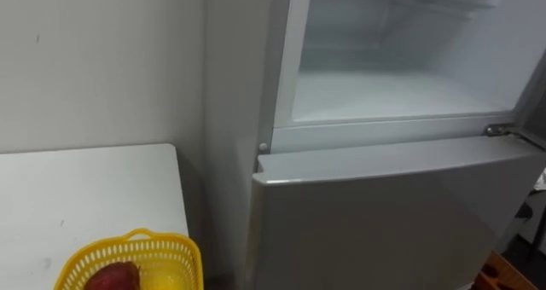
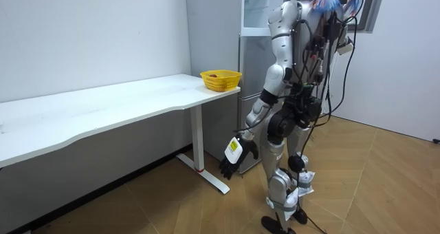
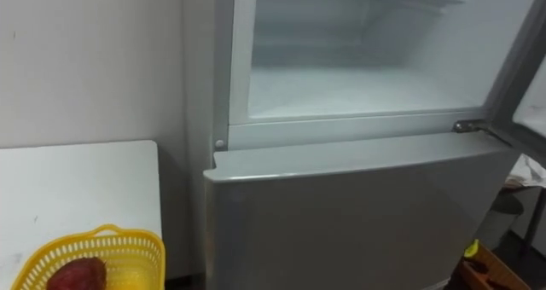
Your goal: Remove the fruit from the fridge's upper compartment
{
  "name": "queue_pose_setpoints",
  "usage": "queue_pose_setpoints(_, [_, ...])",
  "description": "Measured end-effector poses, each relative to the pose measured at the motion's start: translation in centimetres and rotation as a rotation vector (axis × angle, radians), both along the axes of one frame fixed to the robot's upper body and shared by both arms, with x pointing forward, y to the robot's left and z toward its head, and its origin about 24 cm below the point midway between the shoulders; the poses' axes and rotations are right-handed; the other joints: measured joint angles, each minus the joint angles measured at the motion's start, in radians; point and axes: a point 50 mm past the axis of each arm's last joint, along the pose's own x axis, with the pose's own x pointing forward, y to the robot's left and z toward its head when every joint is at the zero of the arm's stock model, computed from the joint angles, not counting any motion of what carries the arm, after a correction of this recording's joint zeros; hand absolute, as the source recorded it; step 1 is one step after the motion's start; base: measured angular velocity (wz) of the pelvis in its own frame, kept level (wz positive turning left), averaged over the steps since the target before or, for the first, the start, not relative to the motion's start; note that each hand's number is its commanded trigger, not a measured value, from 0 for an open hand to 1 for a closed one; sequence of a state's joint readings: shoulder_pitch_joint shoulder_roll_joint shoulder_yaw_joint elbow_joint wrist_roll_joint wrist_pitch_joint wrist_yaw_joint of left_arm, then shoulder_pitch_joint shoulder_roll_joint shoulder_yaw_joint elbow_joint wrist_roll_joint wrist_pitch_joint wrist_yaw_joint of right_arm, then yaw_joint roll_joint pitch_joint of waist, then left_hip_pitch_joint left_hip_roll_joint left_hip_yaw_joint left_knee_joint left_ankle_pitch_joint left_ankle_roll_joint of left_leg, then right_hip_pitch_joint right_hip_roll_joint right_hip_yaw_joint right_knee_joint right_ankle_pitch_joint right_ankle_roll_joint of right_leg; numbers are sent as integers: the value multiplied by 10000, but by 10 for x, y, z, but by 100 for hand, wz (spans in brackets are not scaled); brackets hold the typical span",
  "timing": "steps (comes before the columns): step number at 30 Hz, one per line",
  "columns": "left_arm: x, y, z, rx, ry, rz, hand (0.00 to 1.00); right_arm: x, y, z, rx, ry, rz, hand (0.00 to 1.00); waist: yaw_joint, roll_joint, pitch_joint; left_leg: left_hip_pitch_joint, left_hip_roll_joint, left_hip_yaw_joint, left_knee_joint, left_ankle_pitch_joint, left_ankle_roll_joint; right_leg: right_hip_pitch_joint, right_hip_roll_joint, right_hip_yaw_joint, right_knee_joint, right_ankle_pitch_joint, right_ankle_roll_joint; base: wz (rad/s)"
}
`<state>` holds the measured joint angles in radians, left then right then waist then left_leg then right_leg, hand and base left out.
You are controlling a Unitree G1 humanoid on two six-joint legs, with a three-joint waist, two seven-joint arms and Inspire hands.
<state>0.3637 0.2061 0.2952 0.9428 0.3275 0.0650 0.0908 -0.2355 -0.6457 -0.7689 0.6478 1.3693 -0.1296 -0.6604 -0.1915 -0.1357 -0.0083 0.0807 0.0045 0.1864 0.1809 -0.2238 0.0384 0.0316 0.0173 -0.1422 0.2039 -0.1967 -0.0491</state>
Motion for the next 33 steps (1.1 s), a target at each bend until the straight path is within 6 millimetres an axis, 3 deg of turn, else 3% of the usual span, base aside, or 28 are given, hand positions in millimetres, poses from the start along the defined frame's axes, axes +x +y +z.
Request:
queue_pose_setpoints(7, [-1, 2, 1, -92, -43, 136, 0, 0, 0, 5, -1077, 1378, 27, 0, 75, 103, 9, 47, -4, 14, -10, 30, -33, 81, 0, -50, 144, 46, -38, -2])
queue_pose_setpoints(14, [6, 0, -1, -256, -299, -67, 0, 9, 16, 21, -4299, 4931, 650, 0, 166, 270, 116, 168, -59, 94, -18, 80, -109, -252, -53, 52, 575, -140, -138, -11])
queue_pose_setpoints(18, [17, -5, -3, -463, -565, -523, 0, 20, 43, 32, -7296, 6726, 1415, 0, 363, 313, 135, 116, -11, 134, 85, 137, -203, -376, -22, 112, 756, -213, -262, -5])
queue_pose_setpoints(22, [24, -15, -10, -852, -364, -1070, 0, 33, 80, 40, -9450, 7176, 1781, 0, 560, 353, 147, 116, 66, 134, 88, 220, -330, -388, 34, 69, 768, -206, -373, 0])
queue_pose_setpoints(26, [24, -17, -11, -949, -283, -1255, 0, 37, 103, 48, -11500, 7682, 1828, 0, 621, 354, 147, 87, 98, 84, 88, 261, -393, -381, 54, -1, 757, -188, -445, 5])
queue_pose_setpoints(28, [24, -18, -12, -988, -163, -1343, 0, 38, 113, 62, -12655, 7599, 1408, 0, 640, 345, 150, 41, 106, 5, 91, 278, -414, -385, 55, -57, 741, -186, -458, 9])
queue_pose_setpoints(30, [29, -17, -12, -986, -23, -1831, 0, 36, 128, 82, -14069, 7306, 462, 0, 834, 181, 179, 37, 155, -2, 172, 283, -424, -285, 82, -131, 658, -152, -514, 9])
queue_pose_setpoints(33, [36, -15, -11, -909, -34, -2168, 0, 34, 137, 91, -15231, 7241, -258, 0, 1075, -76, 167, 37, 221, -12, 251, 280, -434, -92, 178, -156, 391, -78, -565, 11])
